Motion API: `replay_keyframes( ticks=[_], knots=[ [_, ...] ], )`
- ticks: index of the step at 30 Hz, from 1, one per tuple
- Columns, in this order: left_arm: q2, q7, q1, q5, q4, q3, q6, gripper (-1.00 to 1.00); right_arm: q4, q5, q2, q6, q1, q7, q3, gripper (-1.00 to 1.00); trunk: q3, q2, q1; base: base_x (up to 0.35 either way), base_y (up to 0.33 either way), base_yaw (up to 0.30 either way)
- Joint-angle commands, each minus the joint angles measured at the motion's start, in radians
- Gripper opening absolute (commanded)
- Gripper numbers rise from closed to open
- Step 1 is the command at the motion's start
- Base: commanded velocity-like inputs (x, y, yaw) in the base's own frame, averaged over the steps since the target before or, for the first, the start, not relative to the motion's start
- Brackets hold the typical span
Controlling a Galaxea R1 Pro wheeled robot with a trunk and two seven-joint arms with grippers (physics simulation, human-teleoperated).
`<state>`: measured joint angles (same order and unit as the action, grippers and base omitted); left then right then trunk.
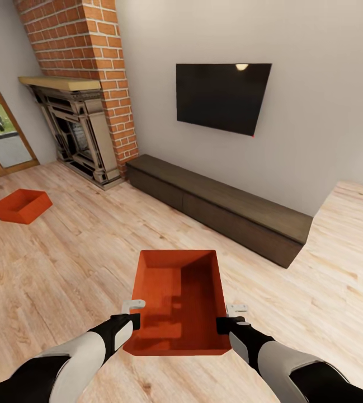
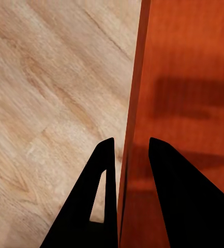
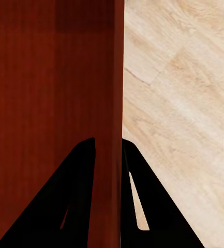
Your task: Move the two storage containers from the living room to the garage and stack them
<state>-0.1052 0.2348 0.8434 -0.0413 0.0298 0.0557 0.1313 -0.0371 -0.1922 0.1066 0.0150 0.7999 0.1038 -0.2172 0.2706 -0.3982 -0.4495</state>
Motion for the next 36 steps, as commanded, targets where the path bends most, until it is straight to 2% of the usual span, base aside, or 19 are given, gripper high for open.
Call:
replay_keyframes(
  ticks=[1,36],
  knots=[
    [0.013,0.061,0.0,-0.005,-0.001,0.009,0.006,-1.0,-0.003,-0.003,-0.005,0.0,0.001,0.005,-0.016,-1.0,0.0,-0.002,-0.001,0.0,0.0,0.0],
    [0.013,0.061,0.0,-0.005,-0.001,0.01,0.007,-1.0,-0.003,-0.003,-0.005,0.001,0.001,0.005,-0.014,-1.0,-0.054,-0.002,-0.001,0.0,0.0,0.0]
  ],
)
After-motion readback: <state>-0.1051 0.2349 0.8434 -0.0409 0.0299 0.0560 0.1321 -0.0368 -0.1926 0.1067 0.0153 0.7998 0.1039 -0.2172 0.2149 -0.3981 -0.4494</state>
